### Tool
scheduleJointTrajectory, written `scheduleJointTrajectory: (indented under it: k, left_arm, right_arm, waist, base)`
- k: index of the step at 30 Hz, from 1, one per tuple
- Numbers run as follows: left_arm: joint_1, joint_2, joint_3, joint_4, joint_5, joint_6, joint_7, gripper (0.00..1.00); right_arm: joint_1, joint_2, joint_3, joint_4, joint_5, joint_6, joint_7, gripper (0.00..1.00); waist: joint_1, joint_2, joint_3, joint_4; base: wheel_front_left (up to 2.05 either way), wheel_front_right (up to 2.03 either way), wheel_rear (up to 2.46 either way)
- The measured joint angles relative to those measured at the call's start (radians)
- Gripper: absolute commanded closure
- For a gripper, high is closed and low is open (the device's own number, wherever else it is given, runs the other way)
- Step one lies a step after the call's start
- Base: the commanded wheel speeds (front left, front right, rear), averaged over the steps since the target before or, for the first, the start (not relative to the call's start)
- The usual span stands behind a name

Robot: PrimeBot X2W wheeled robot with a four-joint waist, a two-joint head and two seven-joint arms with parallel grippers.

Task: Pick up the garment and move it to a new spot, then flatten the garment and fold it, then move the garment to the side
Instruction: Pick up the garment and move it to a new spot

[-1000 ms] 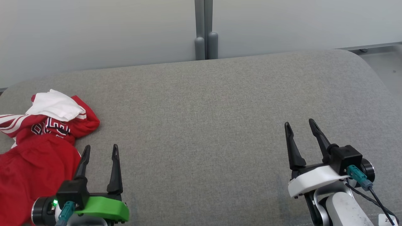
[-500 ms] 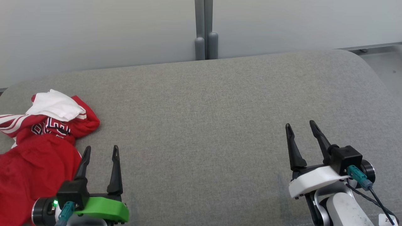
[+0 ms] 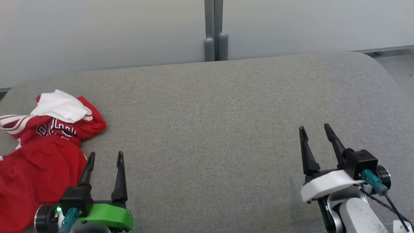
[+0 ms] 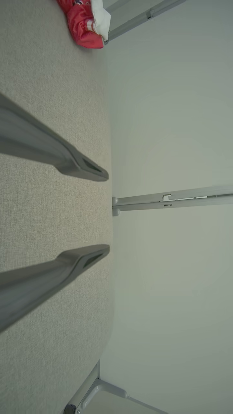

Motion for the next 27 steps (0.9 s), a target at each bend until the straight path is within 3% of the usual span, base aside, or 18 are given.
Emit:
scheduleJointTrajectory:
  k: [7,27]
  left_arm:
    - [-0.001,-0.001,0.001,0.003,0.004,-0.007,0.000,0.00]
    - [0.004,-0.003,0.026,0.014,0.017,0.015,0.000,0.00]
  right_arm:
    - [0.000,0.000,-0.004,0.000,0.000,0.000,0.000,0.00]
    - [-0.012,0.004,0.058,0.017,-0.009,0.055,0.000,0.00]
  waist:
    - [0.0000,0.0000,0.002,0.033]
    - [-0.0001,0.0000,-0.010,0.277]
  base:
    - [0.00,0.00,0.00]
    - [0.00,0.00,0.00]
